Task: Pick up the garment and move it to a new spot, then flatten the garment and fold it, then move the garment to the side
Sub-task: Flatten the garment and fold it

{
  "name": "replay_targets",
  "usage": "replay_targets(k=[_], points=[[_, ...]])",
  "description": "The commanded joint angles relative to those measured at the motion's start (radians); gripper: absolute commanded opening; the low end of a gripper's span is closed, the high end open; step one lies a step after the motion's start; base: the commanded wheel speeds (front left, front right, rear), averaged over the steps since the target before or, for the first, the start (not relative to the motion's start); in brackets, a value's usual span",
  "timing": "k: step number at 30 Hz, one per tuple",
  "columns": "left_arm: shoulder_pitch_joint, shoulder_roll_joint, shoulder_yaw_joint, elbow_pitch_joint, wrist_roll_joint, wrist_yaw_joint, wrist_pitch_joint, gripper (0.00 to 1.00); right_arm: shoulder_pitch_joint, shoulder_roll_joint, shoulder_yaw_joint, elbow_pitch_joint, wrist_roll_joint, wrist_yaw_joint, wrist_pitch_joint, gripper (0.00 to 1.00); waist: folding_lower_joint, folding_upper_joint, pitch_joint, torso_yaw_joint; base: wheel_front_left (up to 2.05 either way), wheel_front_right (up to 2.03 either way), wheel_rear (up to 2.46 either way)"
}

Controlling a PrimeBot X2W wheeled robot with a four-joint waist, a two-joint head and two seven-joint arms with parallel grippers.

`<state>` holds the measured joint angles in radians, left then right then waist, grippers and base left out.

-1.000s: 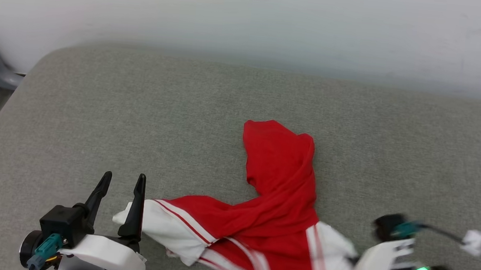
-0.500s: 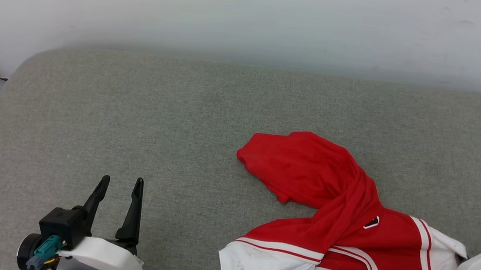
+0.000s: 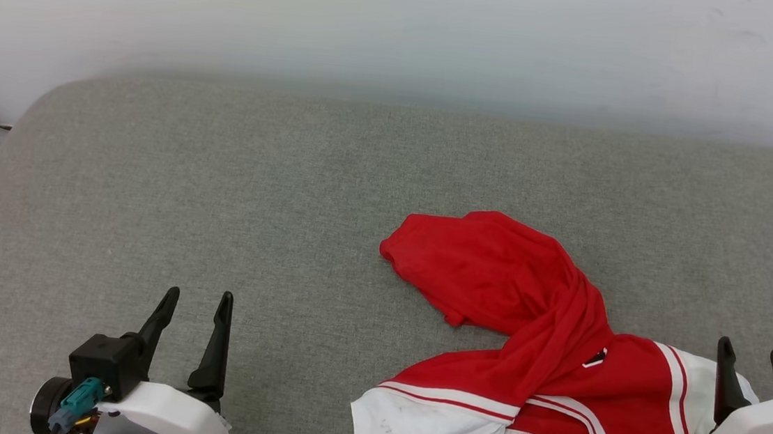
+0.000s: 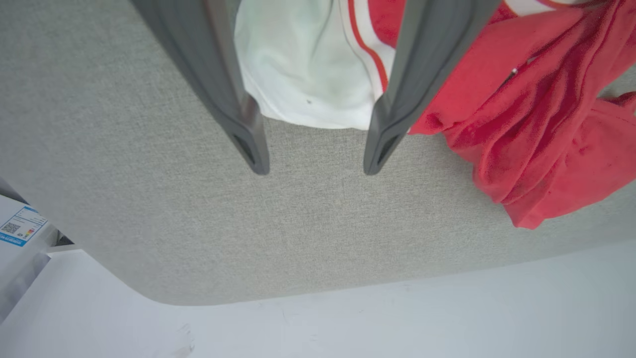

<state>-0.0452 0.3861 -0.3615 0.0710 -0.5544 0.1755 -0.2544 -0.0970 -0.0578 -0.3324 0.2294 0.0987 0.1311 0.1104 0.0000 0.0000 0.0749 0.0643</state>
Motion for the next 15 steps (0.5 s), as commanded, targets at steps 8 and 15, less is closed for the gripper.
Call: replay_targets(k=[8,15], points=[[0.021,0.006,-0.025,0.006,0.007,0.0,0.02,1.0,0.081,0.008,0.062,-0.073,0.016,-0.001,-0.127,1.0,0.0,0.0,-0.054,0.0,0.0,0.0,0.0],[0.02,0.027,-0.098,-0.027,0.026,-0.025,0.118,1.0,0.17,0.008,0.135,-0.158,0.053,-0.001,-0.122,1.0,0.0,0.0,-0.092,-0.008,0.0,0.0,0.0]])
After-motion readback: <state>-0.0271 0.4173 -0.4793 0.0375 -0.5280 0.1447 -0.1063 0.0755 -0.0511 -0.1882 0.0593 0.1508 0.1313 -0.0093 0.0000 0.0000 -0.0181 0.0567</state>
